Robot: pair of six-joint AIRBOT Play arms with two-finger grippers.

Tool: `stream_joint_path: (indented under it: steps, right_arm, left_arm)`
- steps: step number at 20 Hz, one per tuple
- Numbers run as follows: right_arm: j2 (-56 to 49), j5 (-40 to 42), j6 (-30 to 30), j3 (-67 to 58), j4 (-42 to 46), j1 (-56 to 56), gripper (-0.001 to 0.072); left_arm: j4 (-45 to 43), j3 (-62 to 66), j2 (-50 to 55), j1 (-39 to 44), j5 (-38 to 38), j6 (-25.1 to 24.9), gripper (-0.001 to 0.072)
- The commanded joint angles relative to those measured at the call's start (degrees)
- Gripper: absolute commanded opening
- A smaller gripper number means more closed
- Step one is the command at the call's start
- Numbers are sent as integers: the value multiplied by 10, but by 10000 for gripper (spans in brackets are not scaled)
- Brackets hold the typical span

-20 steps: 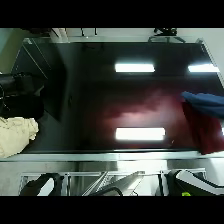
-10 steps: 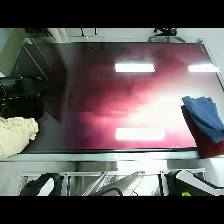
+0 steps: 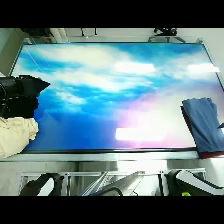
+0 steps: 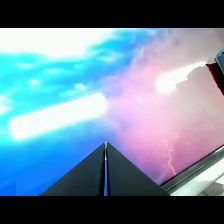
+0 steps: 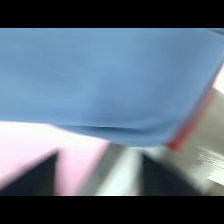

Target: Fold the shirts.

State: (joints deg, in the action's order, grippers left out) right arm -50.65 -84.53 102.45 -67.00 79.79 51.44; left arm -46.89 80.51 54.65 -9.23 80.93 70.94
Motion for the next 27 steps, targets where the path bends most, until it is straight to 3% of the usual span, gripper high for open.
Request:
stream_joint_path:
  steps: [1, 3, 6, 10, 14, 19, 23, 27]
  right_arm:
    - [0, 39, -47, -10, -197, -7, 24]
    - [0, 56, -80, -10, -295, -37, 19]
    - [17, 57, -115, 9, -307, -147, 18]
    - [120, 127, -129, 179, -294, -382, 19]
    - [203, 232, -79, 334, -294, -563, 19]
    - [198, 229, -88, 337, -296, -576, 19]
    - [197, 229, -88, 337, -295, -576, 19]
    - [197, 230, -88, 337, -295, -576, 19]
  left_arm:
    - [1, 0, 0, 0, -16, 0, 15]
    - [0, 0, 0, -1, -14, 0, 15]
    - [2, -19, -11, 0, 13, 0, 14]
    - [5, -216, -129, 1, 18, 4, 14]
    - [4, -424, -267, 1, 36, 12, 14]
    - [5, -505, -364, 1, 35, 35, 15]
    - [5, -521, -397, 1, 32, 68, 15]
    - [5, -519, -407, 1, 31, 68, 15]
